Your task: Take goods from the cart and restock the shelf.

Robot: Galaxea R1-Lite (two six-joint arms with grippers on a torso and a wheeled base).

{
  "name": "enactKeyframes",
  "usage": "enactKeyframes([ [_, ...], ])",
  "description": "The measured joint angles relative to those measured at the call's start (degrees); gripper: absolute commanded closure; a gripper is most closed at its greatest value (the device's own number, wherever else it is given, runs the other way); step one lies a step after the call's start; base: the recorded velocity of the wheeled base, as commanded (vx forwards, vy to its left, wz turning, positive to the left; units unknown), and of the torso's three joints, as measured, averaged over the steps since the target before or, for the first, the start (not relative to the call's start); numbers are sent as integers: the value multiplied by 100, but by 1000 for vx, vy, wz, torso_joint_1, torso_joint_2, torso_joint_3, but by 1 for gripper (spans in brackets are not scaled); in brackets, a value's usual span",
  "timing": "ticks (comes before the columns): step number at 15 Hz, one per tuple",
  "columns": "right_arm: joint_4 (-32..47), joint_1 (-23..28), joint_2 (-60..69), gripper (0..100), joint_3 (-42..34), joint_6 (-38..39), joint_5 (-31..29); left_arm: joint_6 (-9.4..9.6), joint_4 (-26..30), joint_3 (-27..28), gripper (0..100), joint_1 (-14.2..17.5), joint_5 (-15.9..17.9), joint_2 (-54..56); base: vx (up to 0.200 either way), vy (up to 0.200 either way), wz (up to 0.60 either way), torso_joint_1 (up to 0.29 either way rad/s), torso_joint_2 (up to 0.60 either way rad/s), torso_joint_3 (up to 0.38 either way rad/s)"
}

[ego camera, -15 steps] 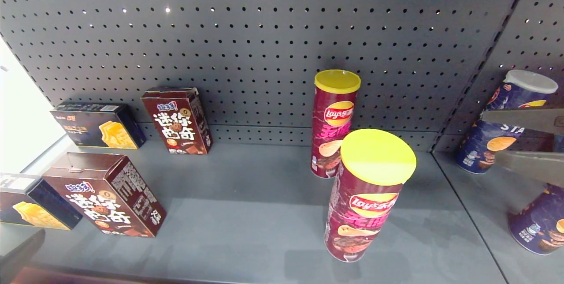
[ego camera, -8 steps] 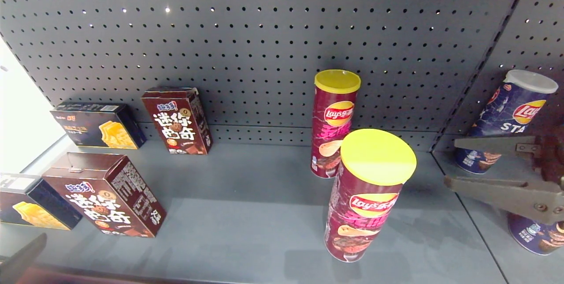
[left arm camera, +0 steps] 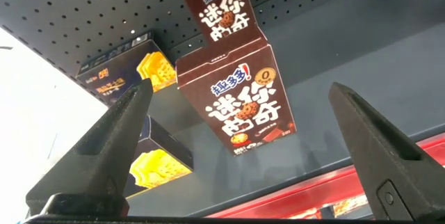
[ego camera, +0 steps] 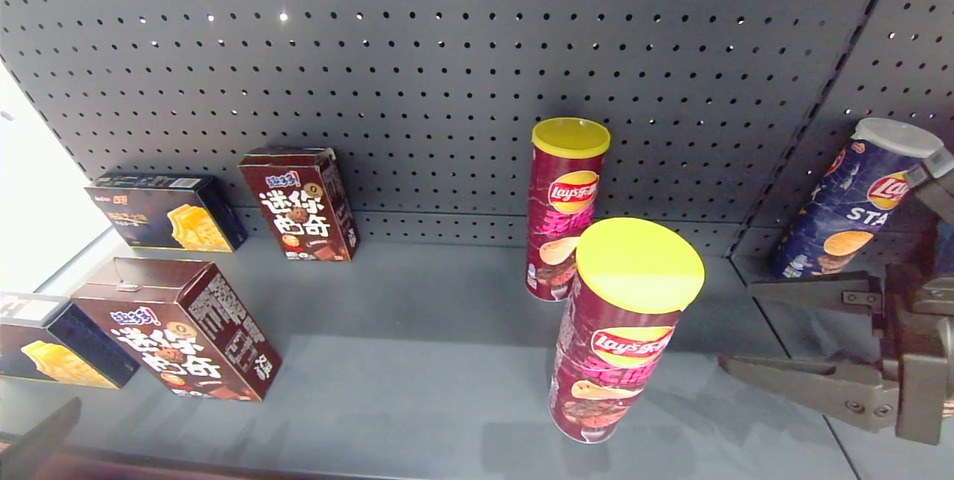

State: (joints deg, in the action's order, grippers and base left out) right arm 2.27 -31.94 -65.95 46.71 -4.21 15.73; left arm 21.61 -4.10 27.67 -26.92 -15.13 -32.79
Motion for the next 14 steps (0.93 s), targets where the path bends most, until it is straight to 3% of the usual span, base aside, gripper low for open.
enactKeyframes([
  [8,0,-144,-235,0,-411,9,-284,-29,7,-133,0,88,5,166,0,0,0,0,0,0],
  [14,-6,-141,-516,0,-449,18,-555,-154,7,-166,0,90,2,215,0,0,0,0,0,0],
])
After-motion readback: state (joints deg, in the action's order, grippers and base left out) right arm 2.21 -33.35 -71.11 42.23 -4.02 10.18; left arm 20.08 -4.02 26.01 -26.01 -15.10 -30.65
